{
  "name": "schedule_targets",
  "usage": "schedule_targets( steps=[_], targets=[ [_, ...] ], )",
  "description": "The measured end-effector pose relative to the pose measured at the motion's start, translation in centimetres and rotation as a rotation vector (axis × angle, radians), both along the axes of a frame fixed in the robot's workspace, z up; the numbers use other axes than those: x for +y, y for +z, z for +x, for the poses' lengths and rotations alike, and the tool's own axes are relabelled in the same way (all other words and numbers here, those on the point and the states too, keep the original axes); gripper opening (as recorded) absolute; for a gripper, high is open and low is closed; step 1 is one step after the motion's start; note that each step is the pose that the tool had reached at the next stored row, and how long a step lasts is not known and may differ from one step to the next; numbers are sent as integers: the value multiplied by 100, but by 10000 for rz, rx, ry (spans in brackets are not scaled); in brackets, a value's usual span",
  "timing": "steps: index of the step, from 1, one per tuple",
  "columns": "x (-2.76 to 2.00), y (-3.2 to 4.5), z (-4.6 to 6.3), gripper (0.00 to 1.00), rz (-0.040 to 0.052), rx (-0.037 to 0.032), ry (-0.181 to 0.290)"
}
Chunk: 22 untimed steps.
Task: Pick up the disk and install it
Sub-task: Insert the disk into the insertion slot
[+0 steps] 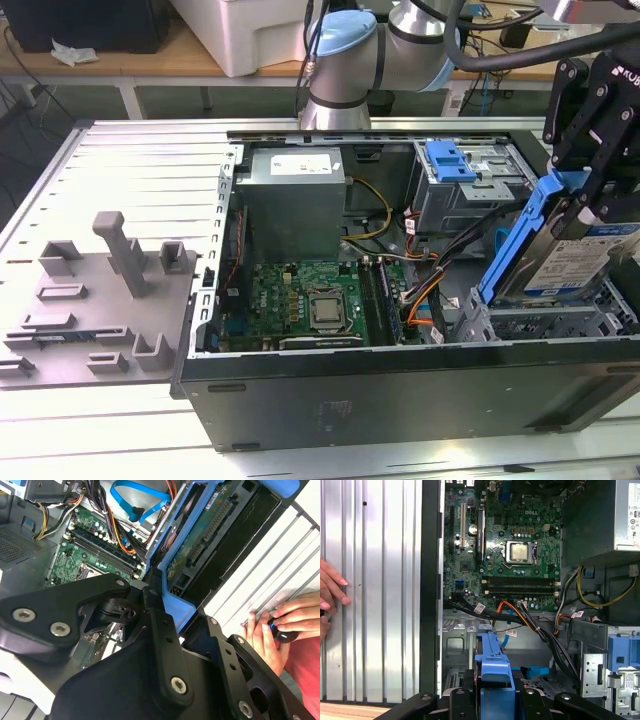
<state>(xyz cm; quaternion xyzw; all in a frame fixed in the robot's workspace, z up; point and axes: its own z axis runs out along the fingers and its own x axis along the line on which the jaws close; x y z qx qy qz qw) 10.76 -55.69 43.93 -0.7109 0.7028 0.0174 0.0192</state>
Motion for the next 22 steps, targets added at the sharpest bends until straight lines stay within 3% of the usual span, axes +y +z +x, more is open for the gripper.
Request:
schedule_targets(
  steps=[22],
  targets=[
    [0,57,0,36,0,0,-164]
  ],
)
